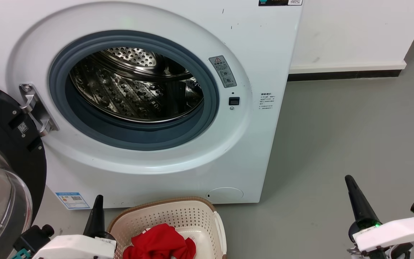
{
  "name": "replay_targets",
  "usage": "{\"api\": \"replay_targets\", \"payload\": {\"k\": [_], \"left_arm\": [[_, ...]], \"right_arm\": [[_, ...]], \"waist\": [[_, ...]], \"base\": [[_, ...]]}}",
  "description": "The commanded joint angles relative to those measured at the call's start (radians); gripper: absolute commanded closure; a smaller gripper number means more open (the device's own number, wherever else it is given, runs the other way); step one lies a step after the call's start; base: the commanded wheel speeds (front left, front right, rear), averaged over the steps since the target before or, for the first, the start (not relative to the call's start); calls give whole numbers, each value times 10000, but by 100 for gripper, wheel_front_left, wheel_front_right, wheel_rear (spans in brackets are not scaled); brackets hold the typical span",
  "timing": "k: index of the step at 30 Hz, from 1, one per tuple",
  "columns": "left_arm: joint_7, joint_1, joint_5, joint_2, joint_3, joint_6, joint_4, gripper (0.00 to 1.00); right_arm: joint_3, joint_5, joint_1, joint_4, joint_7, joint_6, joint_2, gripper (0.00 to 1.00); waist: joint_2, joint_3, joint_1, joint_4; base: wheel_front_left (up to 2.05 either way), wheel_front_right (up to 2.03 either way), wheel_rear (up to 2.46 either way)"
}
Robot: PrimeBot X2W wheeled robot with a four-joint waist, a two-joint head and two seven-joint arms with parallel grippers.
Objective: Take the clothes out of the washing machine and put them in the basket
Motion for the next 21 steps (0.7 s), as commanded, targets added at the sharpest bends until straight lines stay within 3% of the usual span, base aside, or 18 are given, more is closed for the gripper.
{"api": "replay_targets", "payload": {"k": [1,21], "left_arm": [[126,-300,-536,8,60,-95,-1,100],[629,-713,-2650,-27,212,-291,317,100]], "right_arm": [[-56,602,-336,60,32,2,-66,100],[-222,2819,-703,623,173,2,-69,100]], "waist": [[0,11,0,9],[0,77,0,56]], "base": [[0,0,0],[0,0,0]]}}
